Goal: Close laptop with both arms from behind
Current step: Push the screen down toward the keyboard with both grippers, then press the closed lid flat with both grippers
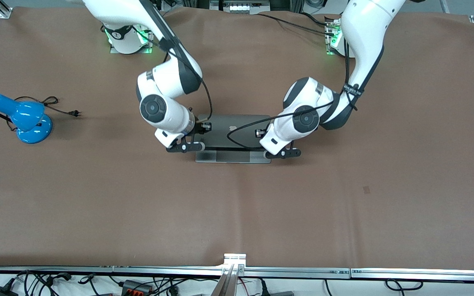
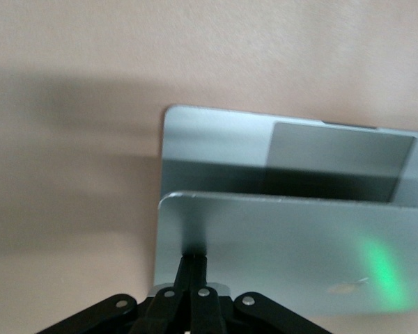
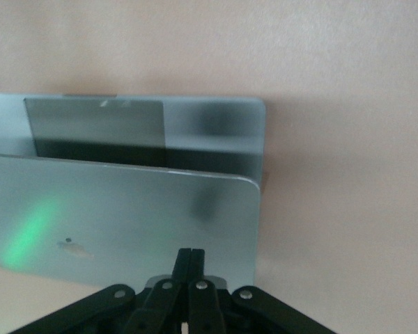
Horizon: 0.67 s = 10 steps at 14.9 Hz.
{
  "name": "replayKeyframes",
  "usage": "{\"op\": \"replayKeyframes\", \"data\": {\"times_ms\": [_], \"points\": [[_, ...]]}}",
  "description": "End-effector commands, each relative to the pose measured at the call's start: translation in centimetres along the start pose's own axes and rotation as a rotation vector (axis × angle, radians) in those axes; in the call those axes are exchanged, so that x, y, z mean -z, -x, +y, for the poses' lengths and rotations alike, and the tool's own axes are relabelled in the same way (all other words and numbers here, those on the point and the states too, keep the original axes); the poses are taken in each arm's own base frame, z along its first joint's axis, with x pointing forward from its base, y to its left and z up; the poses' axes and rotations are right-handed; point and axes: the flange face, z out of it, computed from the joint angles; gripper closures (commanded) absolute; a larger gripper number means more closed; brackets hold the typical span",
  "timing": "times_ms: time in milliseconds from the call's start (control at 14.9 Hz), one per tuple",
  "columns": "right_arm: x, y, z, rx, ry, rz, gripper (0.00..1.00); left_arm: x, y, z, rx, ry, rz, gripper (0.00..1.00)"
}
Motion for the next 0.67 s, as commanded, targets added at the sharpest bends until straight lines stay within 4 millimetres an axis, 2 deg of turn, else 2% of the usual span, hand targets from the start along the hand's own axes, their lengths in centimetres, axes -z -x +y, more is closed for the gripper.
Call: {"op": "replayKeyframes", "data": {"times_ms": [0,336,604], "points": [[-2.9,-3.0,0.0,-0.017,0.033,0.001,1.0,-2.7,-1.6,0.3,-0.005,-0.026,0.013,1.0],[-7.2,-4.0,0.7,-0.03,0.058,-0.032,1.0,-5.5,-2.5,0.2,-0.013,-0.004,0.036,1.0],[-7.5,-4.1,0.6,-0.027,0.059,-0.028,1.0,-7.0,-2.9,0.0,-0.022,0.006,0.085,1.0]]}}
